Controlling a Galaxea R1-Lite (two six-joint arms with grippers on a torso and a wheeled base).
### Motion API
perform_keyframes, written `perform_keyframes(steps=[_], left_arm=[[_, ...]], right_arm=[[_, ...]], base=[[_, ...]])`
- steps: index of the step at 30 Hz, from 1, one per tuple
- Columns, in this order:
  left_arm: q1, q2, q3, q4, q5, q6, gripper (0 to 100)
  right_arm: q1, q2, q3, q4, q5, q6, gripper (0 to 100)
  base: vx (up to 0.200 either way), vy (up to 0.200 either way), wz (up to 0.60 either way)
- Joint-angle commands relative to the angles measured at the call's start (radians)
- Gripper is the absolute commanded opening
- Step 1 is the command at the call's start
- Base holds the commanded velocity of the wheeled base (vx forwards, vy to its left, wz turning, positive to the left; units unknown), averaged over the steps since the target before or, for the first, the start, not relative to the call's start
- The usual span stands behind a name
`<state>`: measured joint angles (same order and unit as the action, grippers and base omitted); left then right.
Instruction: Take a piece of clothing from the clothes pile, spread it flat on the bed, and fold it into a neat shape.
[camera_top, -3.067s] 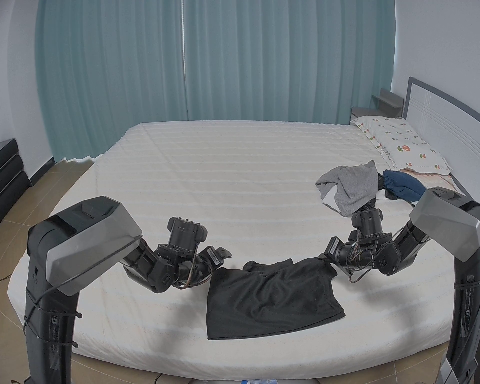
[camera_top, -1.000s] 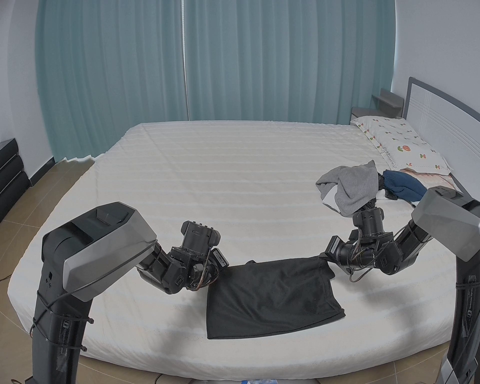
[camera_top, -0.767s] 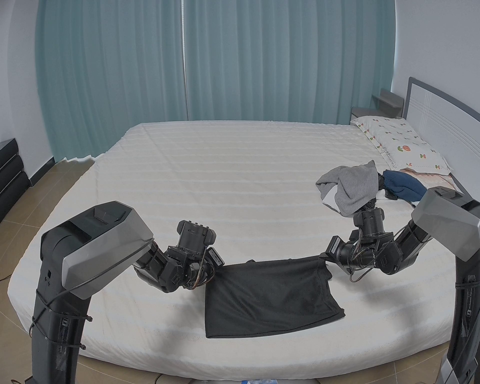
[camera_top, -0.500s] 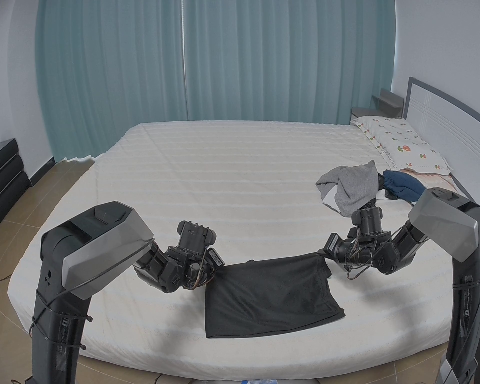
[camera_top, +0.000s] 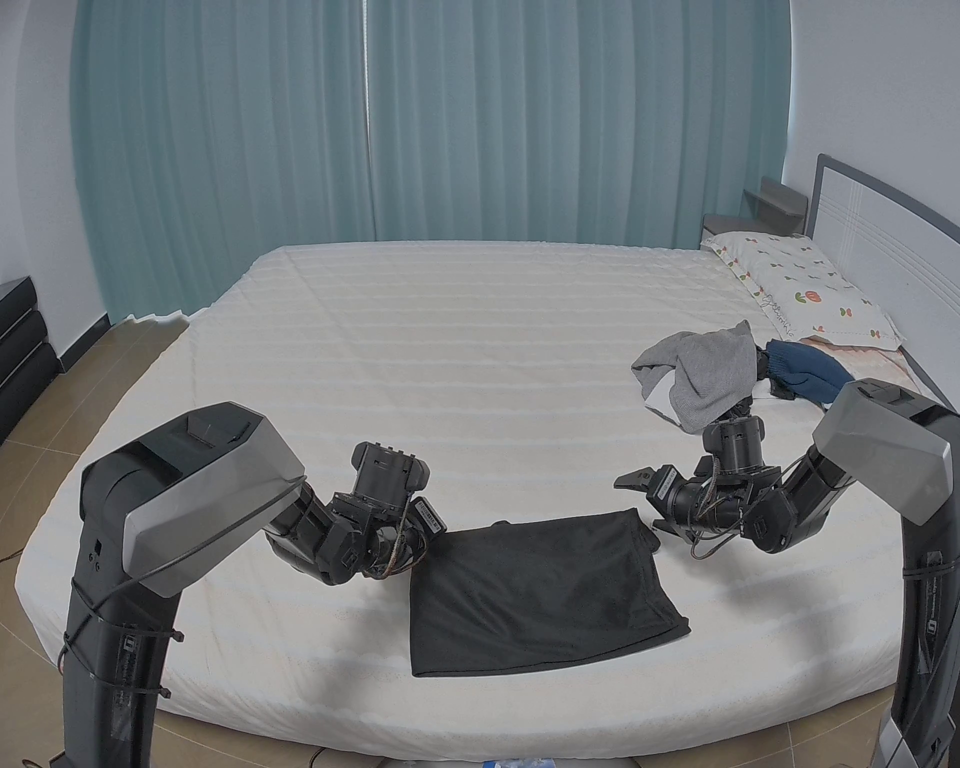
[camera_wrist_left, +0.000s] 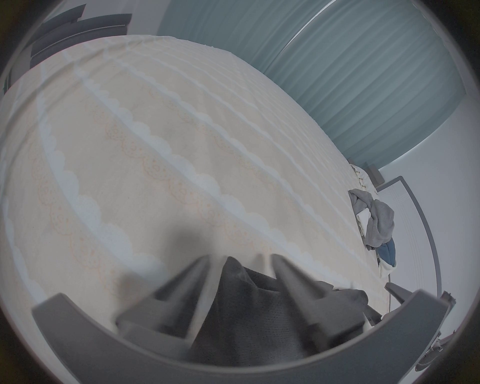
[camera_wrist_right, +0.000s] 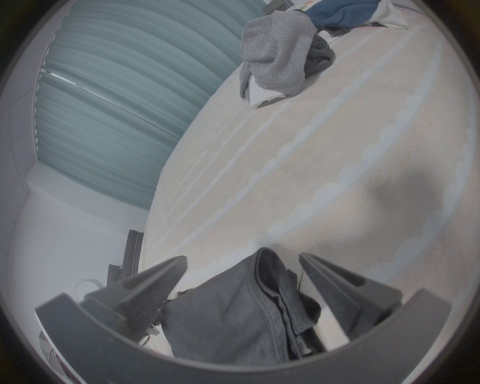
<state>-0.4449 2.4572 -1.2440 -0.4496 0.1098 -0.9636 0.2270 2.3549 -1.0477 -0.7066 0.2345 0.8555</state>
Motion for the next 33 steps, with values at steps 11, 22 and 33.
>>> perform_keyframes(steps=[11, 22, 33], left_arm=[[0.08, -0.27, 0.391, -0.051, -0.101, -0.063, 100], [0.069, -0.299, 0.666, -0.376, -0.108, -0.104, 100], [0.069, -0.287, 0.672, -0.379, -0.111, -0.109, 100]], right_arm=[[0.043, -0.299, 0.434, -0.037, 0.184, -0.124, 100], [0.068, -0.259, 0.506, -0.113, 0.189, -0.188, 100], [0.071, -0.183, 0.508, -0.14, 0.184, -0.274, 0]], base=[[0.0, 0.0, 0.0], [0.0, 0.0, 0.0], [0.0, 0.0, 0.0]])
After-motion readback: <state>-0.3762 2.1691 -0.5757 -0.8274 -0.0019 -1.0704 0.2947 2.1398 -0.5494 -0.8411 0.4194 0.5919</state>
